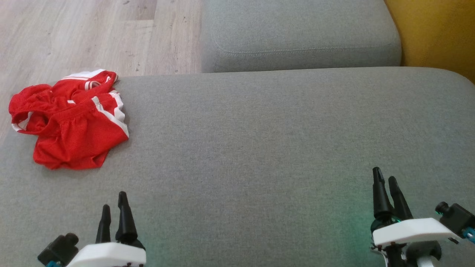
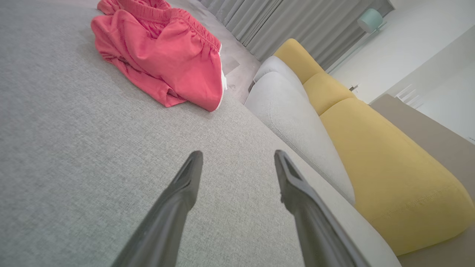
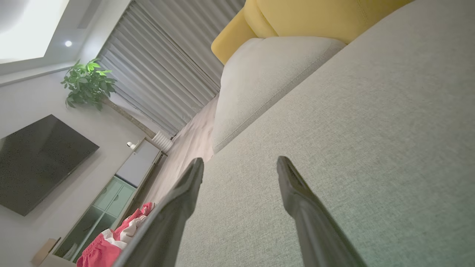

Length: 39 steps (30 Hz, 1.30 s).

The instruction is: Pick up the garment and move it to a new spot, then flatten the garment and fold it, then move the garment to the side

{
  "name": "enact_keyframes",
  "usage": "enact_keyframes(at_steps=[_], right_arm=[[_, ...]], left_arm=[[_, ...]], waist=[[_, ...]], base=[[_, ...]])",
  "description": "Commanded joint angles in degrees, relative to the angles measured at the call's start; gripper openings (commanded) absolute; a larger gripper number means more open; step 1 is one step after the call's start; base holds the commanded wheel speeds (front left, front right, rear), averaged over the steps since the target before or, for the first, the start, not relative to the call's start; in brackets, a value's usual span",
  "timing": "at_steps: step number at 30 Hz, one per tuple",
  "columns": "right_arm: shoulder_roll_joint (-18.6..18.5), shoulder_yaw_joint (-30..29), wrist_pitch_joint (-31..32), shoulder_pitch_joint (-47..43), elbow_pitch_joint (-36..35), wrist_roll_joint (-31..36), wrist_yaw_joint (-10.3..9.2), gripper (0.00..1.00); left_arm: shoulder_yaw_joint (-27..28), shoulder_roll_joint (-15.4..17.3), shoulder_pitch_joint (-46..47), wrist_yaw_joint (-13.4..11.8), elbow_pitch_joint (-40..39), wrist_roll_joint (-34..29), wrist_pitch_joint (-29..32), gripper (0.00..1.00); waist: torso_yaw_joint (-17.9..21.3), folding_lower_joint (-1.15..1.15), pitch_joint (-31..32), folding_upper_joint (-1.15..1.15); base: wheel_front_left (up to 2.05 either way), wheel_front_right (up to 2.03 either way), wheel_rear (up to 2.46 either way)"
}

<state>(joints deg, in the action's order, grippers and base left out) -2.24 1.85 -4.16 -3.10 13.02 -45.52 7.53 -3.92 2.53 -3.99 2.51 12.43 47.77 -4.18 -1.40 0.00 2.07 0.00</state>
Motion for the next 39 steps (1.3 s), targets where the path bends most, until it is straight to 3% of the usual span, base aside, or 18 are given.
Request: enact_keyframes(at_steps=[1, 39], right_arm=[[-0.4, 1.2, -0.7, 1.5, -2.4, 1.8, -0.02, 1.00], [-0.5, 6.7, -7.3, 0.0, -2.9, 30.3, -0.04, 1.00]], left_arm=[[0.4, 0.5, 0.9, -0.1, -2.4, -1.8, -0.7, 1.00], [-2.9, 1.1, -0.9, -1.5, 0.9, -26.0, -7.3, 1.00]], waist=[[0.0, 0.00, 0.0, 0.00], [-1.3, 0.00, 0.6, 0.00]], base=[[0.00, 0.00, 0.00], [0.00, 0.00, 0.00]])
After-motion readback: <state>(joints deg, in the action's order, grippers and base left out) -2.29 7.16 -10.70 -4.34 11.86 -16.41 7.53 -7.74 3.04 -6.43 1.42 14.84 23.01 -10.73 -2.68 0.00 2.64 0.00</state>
